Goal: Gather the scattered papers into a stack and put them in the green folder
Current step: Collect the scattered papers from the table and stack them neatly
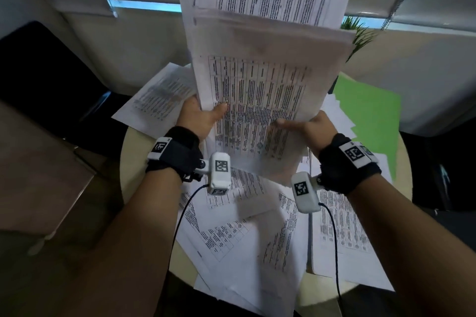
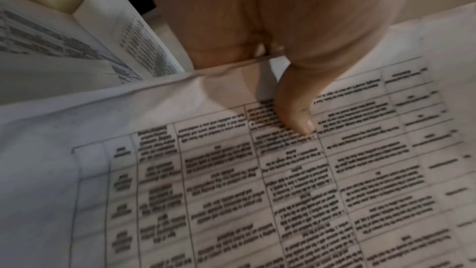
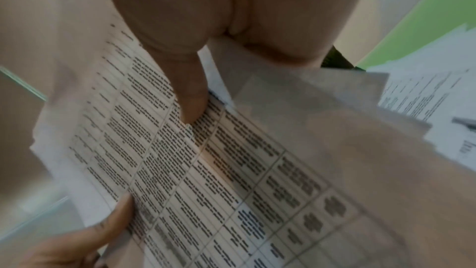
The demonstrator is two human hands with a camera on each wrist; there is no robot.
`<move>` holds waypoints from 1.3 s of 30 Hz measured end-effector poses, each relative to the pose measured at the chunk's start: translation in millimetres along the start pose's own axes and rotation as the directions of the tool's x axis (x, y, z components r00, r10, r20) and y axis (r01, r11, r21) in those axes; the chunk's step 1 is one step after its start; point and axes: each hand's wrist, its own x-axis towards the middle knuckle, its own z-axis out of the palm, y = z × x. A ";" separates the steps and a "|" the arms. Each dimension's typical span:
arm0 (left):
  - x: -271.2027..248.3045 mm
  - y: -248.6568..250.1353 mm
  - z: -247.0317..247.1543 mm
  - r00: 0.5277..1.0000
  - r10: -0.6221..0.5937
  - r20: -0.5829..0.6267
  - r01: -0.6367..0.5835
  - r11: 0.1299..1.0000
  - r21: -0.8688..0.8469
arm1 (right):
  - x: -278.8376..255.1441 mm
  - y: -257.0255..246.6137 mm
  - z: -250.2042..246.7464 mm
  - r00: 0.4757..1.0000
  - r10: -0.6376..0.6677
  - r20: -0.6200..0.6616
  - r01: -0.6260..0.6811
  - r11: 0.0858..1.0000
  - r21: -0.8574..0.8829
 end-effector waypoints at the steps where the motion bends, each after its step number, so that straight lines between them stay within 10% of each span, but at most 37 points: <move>1: 0.0 -1.2 0.2 1.000 -0.009 0.020 0.009 1.000 -0.004 | -0.2 1.1 -2.1 1.000 0.004 -0.006 -0.004 1.000 -0.023; 27: -6.4 -8.5 15.9 0.997 -0.025 -0.076 0.029 0.998 0.056 | 1.0 2.5 9.9 0.953 -0.154 -0.259 0.131 0.986 -0.106; 39: -9.8 -23.0 6.3 0.994 -0.080 -0.077 0.087 0.993 0.084 | -13.5 10.3 4.9 0.992 -0.076 -0.103 0.059 0.985 -0.163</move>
